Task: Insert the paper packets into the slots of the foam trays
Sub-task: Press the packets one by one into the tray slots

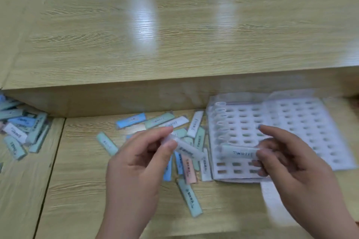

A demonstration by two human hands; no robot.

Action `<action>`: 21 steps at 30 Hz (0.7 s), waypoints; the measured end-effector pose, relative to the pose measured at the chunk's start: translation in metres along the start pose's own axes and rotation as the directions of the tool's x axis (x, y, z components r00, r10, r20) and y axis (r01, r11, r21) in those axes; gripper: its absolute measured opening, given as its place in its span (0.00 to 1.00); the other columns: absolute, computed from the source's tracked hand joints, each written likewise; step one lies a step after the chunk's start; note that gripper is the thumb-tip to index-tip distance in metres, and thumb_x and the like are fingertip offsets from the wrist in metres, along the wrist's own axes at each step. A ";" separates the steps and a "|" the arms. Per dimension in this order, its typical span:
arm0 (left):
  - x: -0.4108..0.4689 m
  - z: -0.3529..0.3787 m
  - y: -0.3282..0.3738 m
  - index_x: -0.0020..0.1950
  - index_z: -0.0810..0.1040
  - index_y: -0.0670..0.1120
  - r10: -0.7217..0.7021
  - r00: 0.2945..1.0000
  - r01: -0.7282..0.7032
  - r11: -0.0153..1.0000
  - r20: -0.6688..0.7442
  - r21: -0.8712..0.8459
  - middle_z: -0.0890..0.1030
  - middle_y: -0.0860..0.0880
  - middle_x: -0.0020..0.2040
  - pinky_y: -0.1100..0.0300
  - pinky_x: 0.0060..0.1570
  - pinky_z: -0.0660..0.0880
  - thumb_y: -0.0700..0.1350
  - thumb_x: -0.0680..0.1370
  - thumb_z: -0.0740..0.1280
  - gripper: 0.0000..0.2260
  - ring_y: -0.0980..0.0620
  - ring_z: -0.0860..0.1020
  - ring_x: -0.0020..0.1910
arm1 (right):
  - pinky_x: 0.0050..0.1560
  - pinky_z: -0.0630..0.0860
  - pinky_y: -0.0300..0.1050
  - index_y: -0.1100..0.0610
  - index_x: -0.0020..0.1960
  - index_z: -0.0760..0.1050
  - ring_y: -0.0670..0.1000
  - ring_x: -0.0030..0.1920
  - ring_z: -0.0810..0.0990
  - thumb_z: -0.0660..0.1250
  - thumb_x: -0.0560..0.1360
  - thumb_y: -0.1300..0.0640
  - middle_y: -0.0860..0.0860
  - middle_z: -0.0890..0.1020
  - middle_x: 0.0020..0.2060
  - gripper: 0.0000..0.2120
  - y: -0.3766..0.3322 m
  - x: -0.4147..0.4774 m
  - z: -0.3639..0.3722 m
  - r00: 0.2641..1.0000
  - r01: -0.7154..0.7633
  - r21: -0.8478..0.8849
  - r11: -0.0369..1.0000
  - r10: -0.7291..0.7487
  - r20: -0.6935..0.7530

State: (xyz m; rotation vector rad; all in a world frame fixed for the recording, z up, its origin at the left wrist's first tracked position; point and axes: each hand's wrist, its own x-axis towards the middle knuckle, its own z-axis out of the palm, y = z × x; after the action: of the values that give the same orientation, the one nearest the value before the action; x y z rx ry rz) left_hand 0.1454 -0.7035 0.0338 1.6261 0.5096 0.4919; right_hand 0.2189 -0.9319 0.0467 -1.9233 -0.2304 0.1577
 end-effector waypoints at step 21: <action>-0.042 0.058 -0.019 0.59 0.84 0.43 0.389 0.847 -0.526 0.712 0.362 0.466 0.77 0.51 0.46 0.70 0.44 0.71 0.42 0.79 0.67 0.11 0.59 0.75 0.42 | 0.52 0.74 0.34 0.53 0.53 0.79 0.44 0.49 0.81 0.68 0.77 0.53 0.43 0.83 0.48 0.06 0.055 0.001 0.009 0.875 0.473 -0.378 0.796 -0.474 0.096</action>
State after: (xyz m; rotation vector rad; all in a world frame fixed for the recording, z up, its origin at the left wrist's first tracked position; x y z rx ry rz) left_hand 0.1445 -0.7726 0.0074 2.3682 0.0345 0.5338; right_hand 0.2225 -0.9429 -0.0079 -2.1928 -0.7871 -0.2498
